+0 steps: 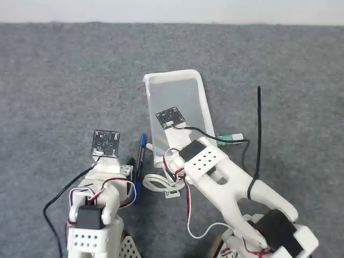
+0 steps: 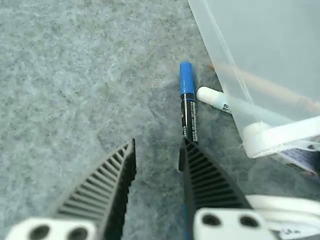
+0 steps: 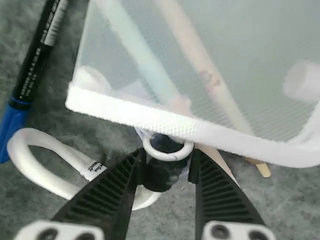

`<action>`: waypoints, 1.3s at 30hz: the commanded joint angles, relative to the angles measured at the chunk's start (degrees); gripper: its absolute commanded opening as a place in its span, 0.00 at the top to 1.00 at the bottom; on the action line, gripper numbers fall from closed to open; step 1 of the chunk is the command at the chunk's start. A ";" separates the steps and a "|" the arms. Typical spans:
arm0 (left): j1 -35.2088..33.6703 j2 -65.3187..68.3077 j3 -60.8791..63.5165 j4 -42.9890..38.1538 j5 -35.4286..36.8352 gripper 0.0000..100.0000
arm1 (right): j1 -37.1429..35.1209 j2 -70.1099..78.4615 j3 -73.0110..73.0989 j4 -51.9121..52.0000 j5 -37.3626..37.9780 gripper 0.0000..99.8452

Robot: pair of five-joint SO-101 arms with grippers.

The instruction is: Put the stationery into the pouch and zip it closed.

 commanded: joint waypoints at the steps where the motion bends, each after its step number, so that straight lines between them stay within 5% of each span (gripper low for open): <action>1: -0.35 -1.23 -2.15 -1.93 -0.35 0.86 | -0.48 -0.40 -3.08 -0.40 -0.18 0.91; 3: -0.35 -1.23 -2.15 -1.93 -0.35 0.86 | -0.31 -1.10 -3.16 -0.40 0.09 1.00; 19: -0.35 -1.23 -2.07 -1.85 -0.35 0.86 | -0.40 -20.62 -1.14 7.69 7.91 0.99; 32: -5.27 -1.23 -2.86 -4.13 -0.18 0.86 | -0.48 -33.10 -1.23 6.37 18.46 0.99; 39: -5.27 -1.23 -12.88 -4.57 0.00 0.86 | -0.40 -35.21 -1.23 -0.31 25.93 0.99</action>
